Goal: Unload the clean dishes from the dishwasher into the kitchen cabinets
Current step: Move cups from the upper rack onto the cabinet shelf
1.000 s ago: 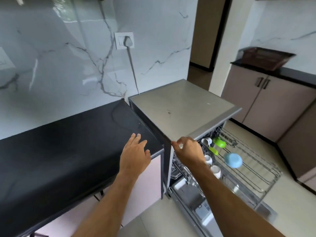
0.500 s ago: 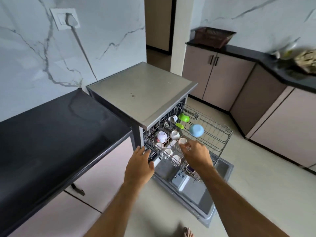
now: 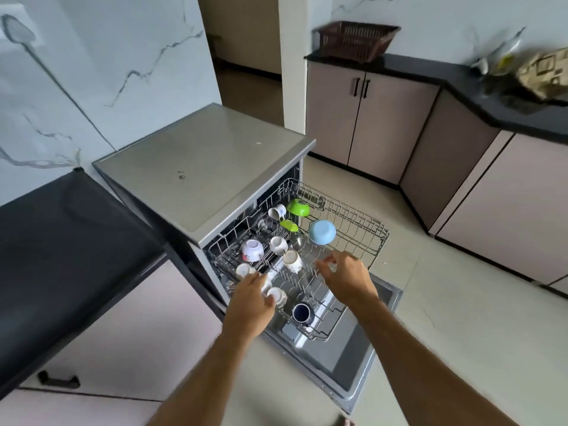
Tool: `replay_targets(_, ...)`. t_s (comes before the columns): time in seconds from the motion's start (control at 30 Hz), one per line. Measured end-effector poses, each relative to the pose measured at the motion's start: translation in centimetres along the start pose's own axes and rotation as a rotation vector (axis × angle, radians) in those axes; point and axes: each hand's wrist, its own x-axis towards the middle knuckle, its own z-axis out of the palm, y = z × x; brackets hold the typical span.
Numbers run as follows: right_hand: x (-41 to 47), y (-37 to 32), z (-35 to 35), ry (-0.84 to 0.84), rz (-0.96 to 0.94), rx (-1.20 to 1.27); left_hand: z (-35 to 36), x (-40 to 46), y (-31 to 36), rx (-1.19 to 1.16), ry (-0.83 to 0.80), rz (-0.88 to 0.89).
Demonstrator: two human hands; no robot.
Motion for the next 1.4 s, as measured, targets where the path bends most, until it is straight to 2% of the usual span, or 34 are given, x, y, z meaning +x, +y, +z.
replay_targets(0.23, 4.0, 5.0, 1.3, -0.141, 0.012, 0.069, 3.1, 3.1, 1.4, -0.059, -0.007, -0.126)
replay_targets(0.43, 6.9, 6.4, 5.6, -0.256, 0.029, 0.101, 4.0, 6.5, -1.5, -0.074, -0.021, -0.246)
replay_targets(0.6, 9.6, 6.4, 9.6, -0.313, 0.072, 0.130, 5.6, 10.4, -4.4, -0.105, -0.070, -0.263)
replay_targets(0.83, 12.8, 6.9, 14.7, -0.334, 0.137, 0.171, 9.4, 15.8, -8.4, -0.103, -0.139, -0.249)
replay_targets(1.17, 18.0, 8.2, 20.0, -0.312, 0.235, 0.123, 14.3, 24.7, -10.0, -0.218, -0.164, -0.261)
replay_targets(1.4, 22.5, 8.9, 23.9, -0.392, 0.126, 0.069, 17.9, 31.7, -10.6, -0.332, -0.101, -0.351)
